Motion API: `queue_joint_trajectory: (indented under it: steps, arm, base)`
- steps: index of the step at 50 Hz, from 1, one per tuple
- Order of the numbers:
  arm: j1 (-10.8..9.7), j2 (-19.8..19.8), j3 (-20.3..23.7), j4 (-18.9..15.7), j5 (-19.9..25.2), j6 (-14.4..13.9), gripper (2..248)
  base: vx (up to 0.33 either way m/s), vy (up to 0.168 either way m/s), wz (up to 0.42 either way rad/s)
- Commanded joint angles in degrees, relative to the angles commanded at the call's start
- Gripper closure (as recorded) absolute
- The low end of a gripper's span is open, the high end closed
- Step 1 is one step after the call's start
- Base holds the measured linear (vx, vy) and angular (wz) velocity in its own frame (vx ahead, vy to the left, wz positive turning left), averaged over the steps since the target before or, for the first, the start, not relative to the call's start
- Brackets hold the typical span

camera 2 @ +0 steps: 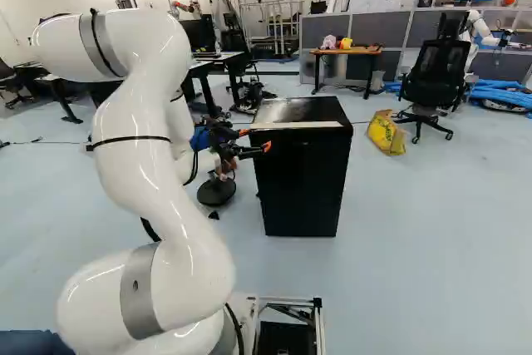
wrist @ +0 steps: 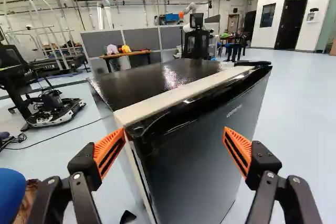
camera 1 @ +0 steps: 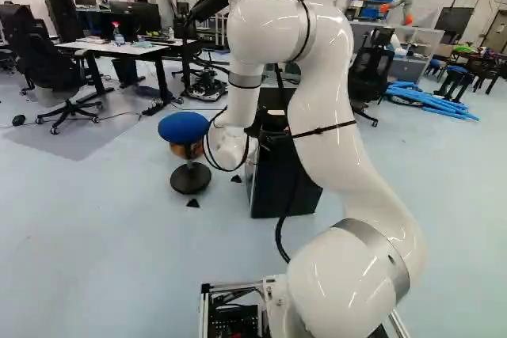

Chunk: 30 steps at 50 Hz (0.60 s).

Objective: Grab a drink from the fridge

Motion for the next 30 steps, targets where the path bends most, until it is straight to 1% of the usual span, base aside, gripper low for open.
queue_joint_trajectory:
  steps: [16, 30]
  arm:
    - [0.06, 0.18, 0.31, 0.11, 0.00, 0.00, 3]
    - [0.17, 0.51, 0.90, 1.76, 0.00, 0.00, 3]
  base:
    - [0.000, 0.000, 0.000]
    - [0.000, 0.000, 0.000]
